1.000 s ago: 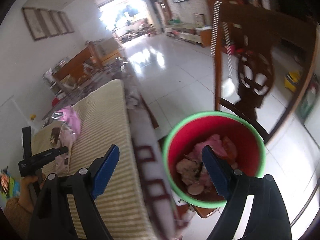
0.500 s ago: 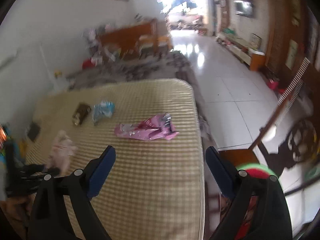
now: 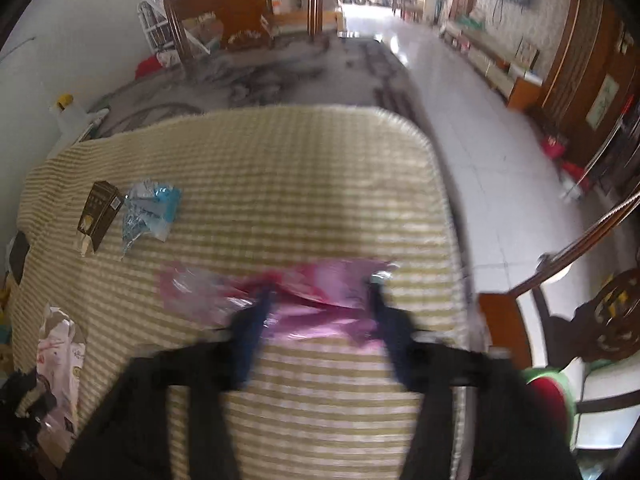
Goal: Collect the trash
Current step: 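Grasp the white-pink paper bag with the left tool while the right tool reaches the pink wrapper, then close the right tool on the pink wrapper and lift it, then carry the paper bag with the left tool while the right tool carries the wrapper to the bin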
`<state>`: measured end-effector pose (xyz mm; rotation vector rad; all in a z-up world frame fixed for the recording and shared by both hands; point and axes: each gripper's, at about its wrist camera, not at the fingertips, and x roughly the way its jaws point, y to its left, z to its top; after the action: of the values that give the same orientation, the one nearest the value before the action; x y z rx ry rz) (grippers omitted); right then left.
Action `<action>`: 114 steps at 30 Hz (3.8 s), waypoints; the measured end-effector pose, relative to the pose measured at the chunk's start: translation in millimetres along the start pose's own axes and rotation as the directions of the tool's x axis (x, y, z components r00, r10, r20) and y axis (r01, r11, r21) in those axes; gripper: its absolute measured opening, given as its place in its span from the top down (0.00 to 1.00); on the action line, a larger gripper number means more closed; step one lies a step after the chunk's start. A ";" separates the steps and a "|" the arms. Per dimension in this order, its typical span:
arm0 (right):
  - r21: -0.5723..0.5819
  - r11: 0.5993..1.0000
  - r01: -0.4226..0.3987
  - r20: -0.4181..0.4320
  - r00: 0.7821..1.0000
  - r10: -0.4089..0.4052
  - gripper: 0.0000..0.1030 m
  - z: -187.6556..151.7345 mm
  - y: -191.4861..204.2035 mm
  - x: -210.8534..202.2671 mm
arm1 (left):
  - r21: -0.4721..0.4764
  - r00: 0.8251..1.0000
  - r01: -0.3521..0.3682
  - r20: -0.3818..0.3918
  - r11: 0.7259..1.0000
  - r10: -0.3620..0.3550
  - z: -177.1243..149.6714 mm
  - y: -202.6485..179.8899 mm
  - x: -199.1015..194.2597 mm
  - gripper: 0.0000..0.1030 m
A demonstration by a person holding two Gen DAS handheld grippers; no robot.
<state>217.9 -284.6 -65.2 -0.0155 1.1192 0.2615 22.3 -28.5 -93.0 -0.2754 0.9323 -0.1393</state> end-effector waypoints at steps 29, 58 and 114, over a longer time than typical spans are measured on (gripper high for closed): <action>-0.079 0.970 -0.228 -0.117 0.969 0.219 0.29 -47.2 97.0 -18.9 | -0.017 0.999 0.015 0.039 1.000 -0.014 1.1 -1.1 -1.7 0.38; -0.082 0.973 -0.218 -0.100 0.973 0.210 0.32 -64.1 145.5 -14.3 | -0.037 0.997 -0.003 0.076 0.999 0.005 0.6 -1.0 -2.6 0.59; 0.045 0.968 -0.245 0.269 0.937 0.224 0.83 -127.1 62.1 -142.7 | -0.029 0.995 -0.088 0.032 0.996 0.089 6.5 -18.9 -1.1 0.65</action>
<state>33.4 -271.1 13.3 0.2190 0.8650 0.4211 26.8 -45.2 -83.0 -0.2601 0.9123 -0.0401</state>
